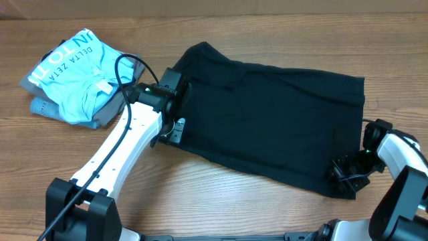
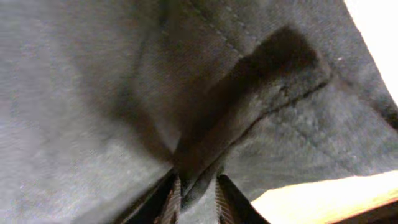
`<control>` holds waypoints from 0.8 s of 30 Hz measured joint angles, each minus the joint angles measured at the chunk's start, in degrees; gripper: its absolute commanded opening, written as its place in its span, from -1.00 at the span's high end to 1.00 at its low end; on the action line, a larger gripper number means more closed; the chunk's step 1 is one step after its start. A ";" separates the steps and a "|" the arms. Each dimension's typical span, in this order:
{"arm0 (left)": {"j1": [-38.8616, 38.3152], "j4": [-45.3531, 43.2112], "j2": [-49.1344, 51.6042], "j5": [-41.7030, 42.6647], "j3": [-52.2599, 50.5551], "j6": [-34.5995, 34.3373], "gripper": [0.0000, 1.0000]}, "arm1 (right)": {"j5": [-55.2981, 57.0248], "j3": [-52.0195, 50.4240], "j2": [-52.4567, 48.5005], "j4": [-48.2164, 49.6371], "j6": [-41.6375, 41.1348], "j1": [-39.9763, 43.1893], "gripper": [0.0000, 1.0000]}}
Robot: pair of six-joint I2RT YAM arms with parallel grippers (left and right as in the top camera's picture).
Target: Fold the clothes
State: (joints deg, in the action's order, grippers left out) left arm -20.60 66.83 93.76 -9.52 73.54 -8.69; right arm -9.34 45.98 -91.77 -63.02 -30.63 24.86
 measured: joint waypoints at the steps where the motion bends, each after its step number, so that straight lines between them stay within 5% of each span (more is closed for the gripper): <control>1: 0.00 -0.02 0.00 0.00 0.00 0.00 0.92 | 0.15 0.57 0.00 -0.26 0.02 0.02 0.92; 15: 0.00 -2.34 0.00 -3.61 0.00 0.07 0.92 | 0.31 11.26 0.00 -4.35 1.97 0.22 0.92; 24: 0.00 -12.22 0.00 -4.04 0.00 3.15 0.90 | -0.09 12.41 0.00 4.42 2.16 0.22 0.92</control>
State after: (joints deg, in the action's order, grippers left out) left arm -20.60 54.61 93.76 -13.56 73.54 -5.54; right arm -9.43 58.39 -91.77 -58.61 -28.47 25.08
